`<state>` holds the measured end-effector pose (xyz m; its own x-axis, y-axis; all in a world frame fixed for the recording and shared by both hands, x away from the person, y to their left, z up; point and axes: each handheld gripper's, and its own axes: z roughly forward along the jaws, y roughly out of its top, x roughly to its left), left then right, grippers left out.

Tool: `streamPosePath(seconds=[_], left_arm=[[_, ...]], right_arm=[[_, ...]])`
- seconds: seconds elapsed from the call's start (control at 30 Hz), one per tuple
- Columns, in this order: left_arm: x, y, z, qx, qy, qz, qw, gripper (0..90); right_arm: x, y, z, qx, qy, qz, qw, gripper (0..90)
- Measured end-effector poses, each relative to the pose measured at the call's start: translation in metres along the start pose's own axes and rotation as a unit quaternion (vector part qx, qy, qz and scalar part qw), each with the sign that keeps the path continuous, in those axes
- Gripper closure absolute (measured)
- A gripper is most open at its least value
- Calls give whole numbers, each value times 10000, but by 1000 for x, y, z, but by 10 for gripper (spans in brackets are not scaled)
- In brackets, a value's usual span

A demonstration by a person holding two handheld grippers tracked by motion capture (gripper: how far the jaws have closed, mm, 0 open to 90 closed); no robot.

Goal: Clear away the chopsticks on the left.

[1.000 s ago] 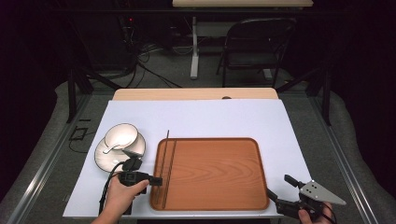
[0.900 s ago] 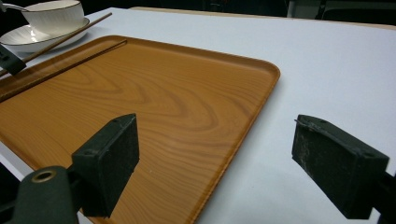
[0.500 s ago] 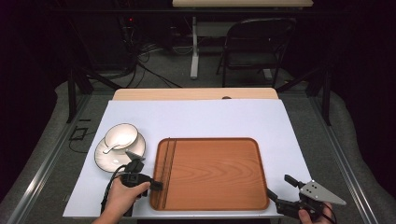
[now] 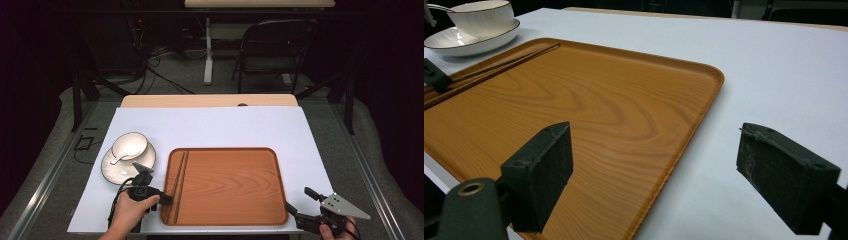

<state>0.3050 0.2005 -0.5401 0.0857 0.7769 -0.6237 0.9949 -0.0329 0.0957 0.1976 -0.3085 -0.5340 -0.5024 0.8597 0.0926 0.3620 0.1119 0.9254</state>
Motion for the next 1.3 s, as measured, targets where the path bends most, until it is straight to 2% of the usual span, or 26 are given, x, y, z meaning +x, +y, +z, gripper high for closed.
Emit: streamPosePath(seconds=[0.17,0.4,0.5,0.6,0.7,0.8,0.87,0.9,1.0,1.13,1.23,1.3], left_arm=[[0,-2,-6,-162,-61,27,9998,796],[-7,-4,-15,-448,129,288,9985,766],[-10,-6,-23,-659,206,465,9965,745],[-14,-10,-31,-961,331,783,9917,722],[-15,-17,-38,-1537,513,1278,9785,655],[-15,-23,-43,-1808,762,1657,9665,640],[-14,-27,-44,-2025,936,1929,9555,606],[-13,-29,-44,-2127,1058,2086,9487,592],[-9,-35,-45,-2384,1205,2392,9335,560],[-2,-41,-45,-2595,1259,2630,9207,524],[3,-47,-44,-2780,1329,2825,9084,498],[6,-50,-44,-2858,1316,2906,9036,480]], right_arm=[[0,0,0,0,-6,4,10000,141],[0,0,0,1,-5,2,10000,141],[0,0,0,1,0,1,10000,141],[0,0,0,-8,-8,8,10000,141],[0,0,0,-12,-7,-1,10000,141],[0,0,0,-7,-6,10,10000,141],[0,0,0,0,2,0,10000,141],[0,0,0,-1,1,5,10000,141],[0,0,0,-9,-9,-1,10000,141],[0,0,0,-3,-5,14,10000,141],[0,0,0,-8,-5,0,10000,141],[0,0,0,-8,-9,-1,10000,141]])
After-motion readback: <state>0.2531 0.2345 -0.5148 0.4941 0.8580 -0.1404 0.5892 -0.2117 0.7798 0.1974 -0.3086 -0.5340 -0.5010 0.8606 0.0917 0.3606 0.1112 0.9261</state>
